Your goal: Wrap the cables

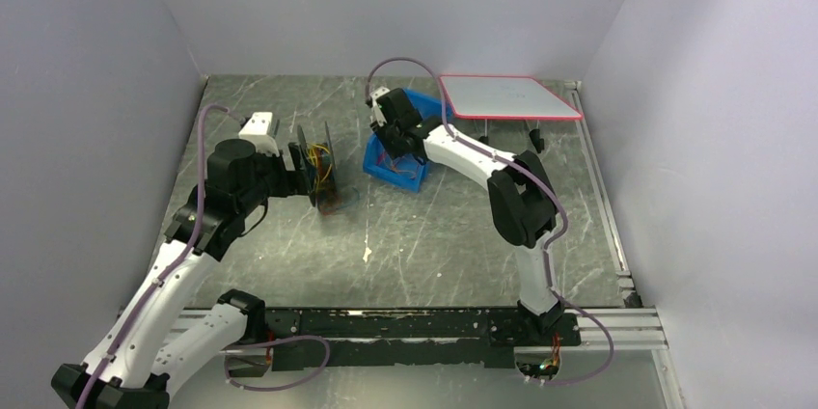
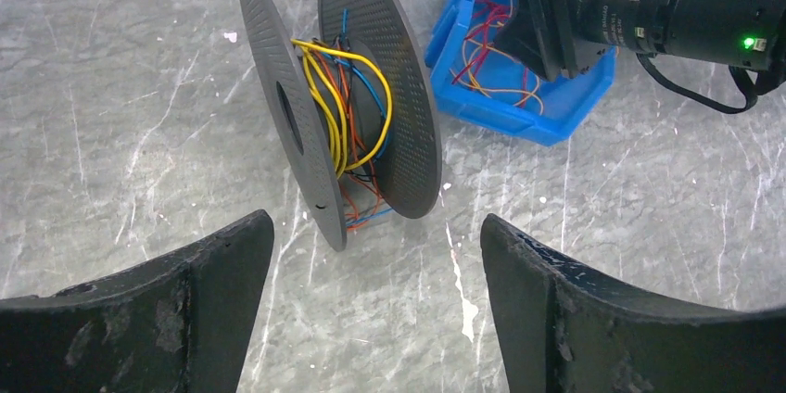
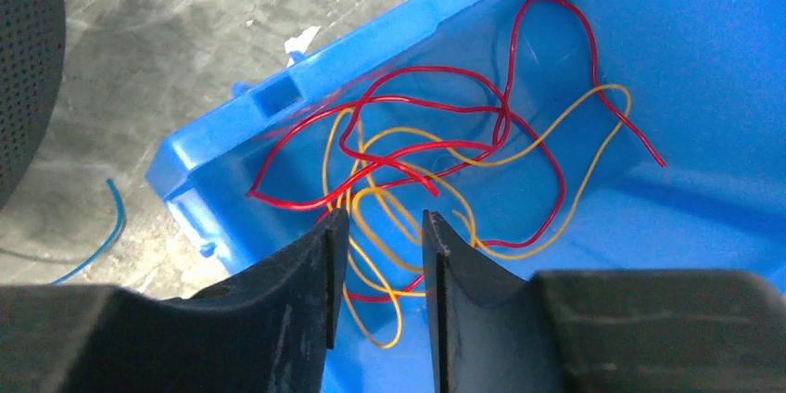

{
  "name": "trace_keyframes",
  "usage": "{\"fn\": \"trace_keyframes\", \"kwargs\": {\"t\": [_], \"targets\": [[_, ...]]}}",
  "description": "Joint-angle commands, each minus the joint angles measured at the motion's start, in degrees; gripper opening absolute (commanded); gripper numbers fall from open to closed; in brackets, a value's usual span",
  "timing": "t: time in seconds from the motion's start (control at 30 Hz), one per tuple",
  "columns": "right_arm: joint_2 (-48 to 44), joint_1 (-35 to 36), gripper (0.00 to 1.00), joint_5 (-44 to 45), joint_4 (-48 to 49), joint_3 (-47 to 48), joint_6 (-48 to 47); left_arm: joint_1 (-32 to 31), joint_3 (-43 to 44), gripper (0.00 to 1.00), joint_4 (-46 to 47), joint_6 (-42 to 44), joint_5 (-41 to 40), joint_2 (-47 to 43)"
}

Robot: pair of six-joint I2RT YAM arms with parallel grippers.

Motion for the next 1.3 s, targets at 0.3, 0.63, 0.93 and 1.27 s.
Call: {"fn": "trace_keyframes", "kwargs": {"t": [0.3, 0.63, 0.93, 1.27], "targets": [[-0.62, -0.9, 0.08, 2.89, 3.49, 1.36, 1.37, -0.37, 0.54, 0.88, 0.67, -1.18, -3.09, 0.33], [-11.35, -0.88, 0.0, 7.73, 6.15, -2.45, 2.94, -0.36, 0.13, 0.89, 1.5, -1.71, -1.86, 0.37], [-22.67, -0.9, 0.0, 10.49, 6.92, -0.3, 5.29, -0.37, -0.02, 1.0, 2.8, -6.74, -3.56, 1.4], [-31.29, -0.71, 0.0, 7.41, 7.91, 6.28, 6.88, -0.35, -0.71, 1.0, 4.72, -3.99, 2.95, 0.43]]}}
